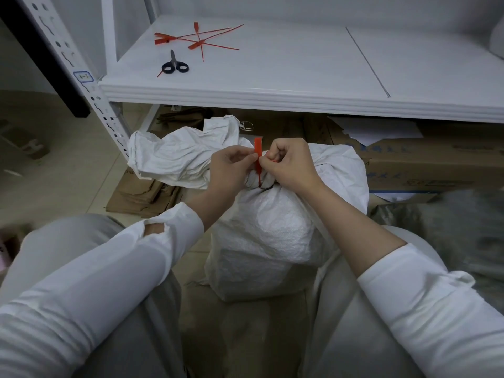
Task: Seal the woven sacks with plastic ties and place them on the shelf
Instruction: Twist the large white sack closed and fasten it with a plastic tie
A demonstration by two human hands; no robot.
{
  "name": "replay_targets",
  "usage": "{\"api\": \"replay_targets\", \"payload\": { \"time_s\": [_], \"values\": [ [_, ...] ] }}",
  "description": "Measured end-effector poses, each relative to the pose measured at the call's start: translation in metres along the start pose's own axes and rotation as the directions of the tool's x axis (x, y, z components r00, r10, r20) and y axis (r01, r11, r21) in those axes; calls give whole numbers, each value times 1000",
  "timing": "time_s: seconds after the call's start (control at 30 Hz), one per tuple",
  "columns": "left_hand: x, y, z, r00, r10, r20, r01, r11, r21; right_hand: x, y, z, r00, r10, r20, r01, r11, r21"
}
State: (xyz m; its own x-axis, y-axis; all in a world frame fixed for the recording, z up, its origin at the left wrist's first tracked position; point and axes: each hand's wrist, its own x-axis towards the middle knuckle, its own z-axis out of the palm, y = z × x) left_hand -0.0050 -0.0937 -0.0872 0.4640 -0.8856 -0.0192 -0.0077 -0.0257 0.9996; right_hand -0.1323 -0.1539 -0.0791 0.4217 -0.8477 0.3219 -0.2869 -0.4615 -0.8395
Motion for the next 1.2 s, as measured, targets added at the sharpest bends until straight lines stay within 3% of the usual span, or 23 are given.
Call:
{"api": "replay_targets", "payload": {
  "time_s": [0.47, 0.77, 0.97, 1.2],
  "values": [
    [-2, 6, -3, 997, -64, 34, 66, 995, -69, -2, -2, 0, 1000, -1, -1, 1, 1000, -9],
    [-3, -2, 2, 995, 72, -64, -65, 992, 106, -1, -3, -1, 999, 22, 30, -21, 1000, -23],
    [-6, 1, 5, 976, 215, -34, -197, 939, 283, -1, -4, -2, 998, 38, 58, -37, 999, -16],
    [-6, 0, 0, 976, 217, 9, -212, 940, 267, -2, -2, -1, 998, 49, 45, -48, 998, -38]
  ]
}}
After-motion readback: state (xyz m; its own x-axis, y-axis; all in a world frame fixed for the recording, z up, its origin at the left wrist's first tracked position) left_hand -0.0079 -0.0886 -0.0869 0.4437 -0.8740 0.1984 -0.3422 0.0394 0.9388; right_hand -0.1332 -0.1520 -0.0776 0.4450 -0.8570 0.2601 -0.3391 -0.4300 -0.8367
